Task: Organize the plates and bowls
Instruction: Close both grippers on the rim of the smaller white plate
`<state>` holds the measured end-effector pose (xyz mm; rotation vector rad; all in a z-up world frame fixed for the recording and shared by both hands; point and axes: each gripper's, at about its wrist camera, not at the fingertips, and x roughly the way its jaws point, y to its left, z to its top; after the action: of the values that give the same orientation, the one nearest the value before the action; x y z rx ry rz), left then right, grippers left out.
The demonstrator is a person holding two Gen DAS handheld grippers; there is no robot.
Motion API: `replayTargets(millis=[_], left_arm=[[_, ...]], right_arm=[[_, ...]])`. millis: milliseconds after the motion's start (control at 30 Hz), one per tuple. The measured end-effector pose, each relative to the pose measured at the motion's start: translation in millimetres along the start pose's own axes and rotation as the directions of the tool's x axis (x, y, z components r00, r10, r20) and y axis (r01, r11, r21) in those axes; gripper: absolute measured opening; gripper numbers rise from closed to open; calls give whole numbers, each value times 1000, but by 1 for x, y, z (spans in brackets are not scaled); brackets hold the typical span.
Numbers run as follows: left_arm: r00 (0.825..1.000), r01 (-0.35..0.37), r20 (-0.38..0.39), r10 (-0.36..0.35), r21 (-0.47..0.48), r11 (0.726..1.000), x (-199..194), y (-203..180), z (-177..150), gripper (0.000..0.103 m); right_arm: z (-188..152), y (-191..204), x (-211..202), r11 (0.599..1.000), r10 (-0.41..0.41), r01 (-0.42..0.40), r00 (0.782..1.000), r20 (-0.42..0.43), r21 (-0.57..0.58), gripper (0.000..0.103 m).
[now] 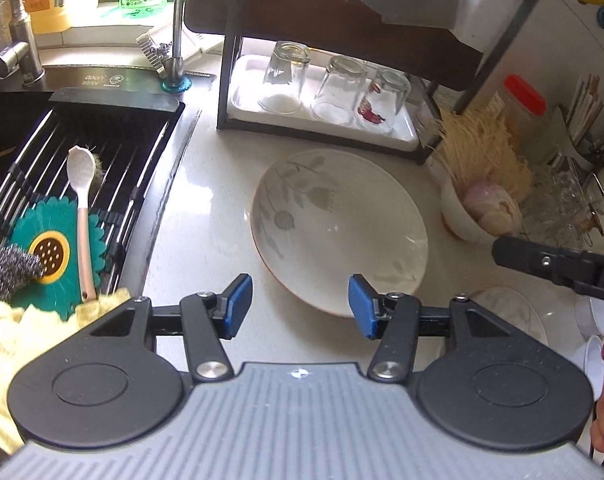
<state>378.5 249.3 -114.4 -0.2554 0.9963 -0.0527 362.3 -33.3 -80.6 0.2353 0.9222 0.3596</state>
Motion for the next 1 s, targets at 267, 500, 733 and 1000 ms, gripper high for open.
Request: replayTargets(millis=[267,500,733,1000], left_arm=[[999,27,-47,-26,12,1000,41,17,24,59],[994,50,-100,-47,24,998,75,37,42,59],[988,86,-130,-79,49,995,97,45,59,58],[979,134,-169,-114,111,985,114,46,76,40]], right_arm=[[7,-4,48,998,-54,54,998,-19,40,69],[6,-13,82,993,-92,97,993,-71,71,58],[2,-18,106,981,-137,149,985,-103,121,40],[-2,-22,116,970,-136,155,985,-110,185,32]])
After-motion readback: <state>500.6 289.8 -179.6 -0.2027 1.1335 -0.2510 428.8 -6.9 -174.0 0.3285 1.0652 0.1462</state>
